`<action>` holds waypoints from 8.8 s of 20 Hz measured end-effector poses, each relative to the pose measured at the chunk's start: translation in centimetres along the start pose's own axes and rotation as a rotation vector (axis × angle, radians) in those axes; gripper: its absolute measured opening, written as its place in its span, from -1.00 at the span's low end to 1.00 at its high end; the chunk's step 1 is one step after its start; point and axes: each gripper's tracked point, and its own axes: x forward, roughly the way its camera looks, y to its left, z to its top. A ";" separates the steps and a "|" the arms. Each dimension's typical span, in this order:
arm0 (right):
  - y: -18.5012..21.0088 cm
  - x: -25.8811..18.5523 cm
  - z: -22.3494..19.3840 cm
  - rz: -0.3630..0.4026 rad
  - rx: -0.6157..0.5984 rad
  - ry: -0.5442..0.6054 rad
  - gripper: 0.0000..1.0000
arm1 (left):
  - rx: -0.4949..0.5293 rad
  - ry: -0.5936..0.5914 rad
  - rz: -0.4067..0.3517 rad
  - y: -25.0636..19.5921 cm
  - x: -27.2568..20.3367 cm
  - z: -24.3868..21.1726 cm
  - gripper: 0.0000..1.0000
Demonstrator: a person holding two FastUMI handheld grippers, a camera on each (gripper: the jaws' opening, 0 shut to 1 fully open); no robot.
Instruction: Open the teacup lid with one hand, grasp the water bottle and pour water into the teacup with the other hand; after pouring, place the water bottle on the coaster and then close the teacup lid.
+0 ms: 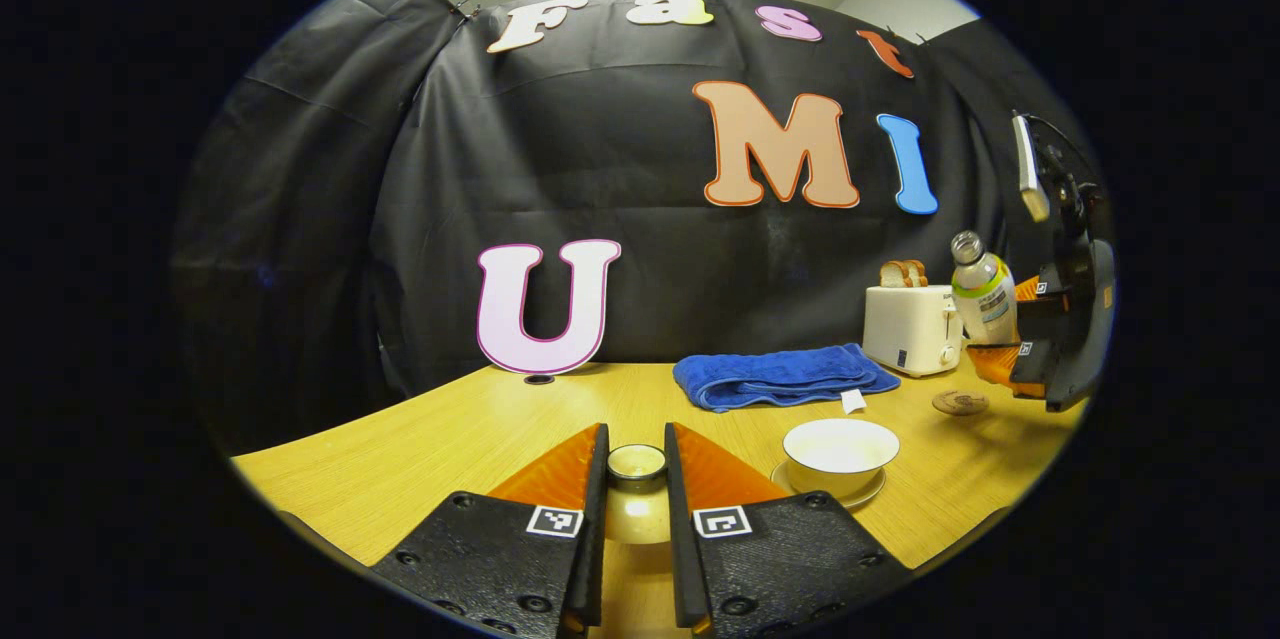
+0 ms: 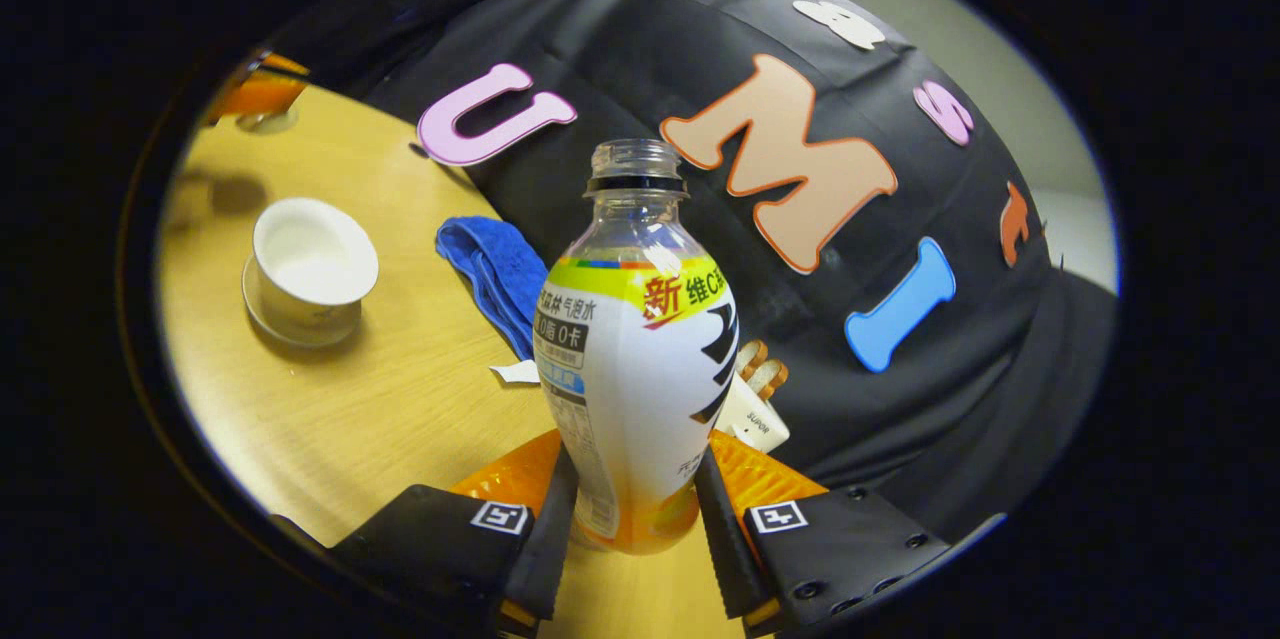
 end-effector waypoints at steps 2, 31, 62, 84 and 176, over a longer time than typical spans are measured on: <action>0.7 0.0 0.1 -0.007 -0.104 -0.010 0.29 | 0.000 -0.001 0.000 0.1 0.0 -0.1 -0.50; 3.6 -0.8 4.6 -0.308 -0.941 -0.286 0.29 | -0.001 0.000 0.004 0.3 -0.1 -0.1 -0.48; 5.5 0.0 -0.9 0.161 0.305 -0.079 0.27 | -0.001 -0.001 0.005 0.3 -0.1 -0.2 -0.48; 3.7 3.1 -9.1 0.107 0.975 0.096 0.32 | -0.002 -0.001 0.005 0.3 -0.1 -0.2 -0.49; 0.8 -9.5 -11.3 -0.092 0.957 -0.066 0.89 | 0.000 0.022 0.045 -2.1 -1.1 -0.3 0.91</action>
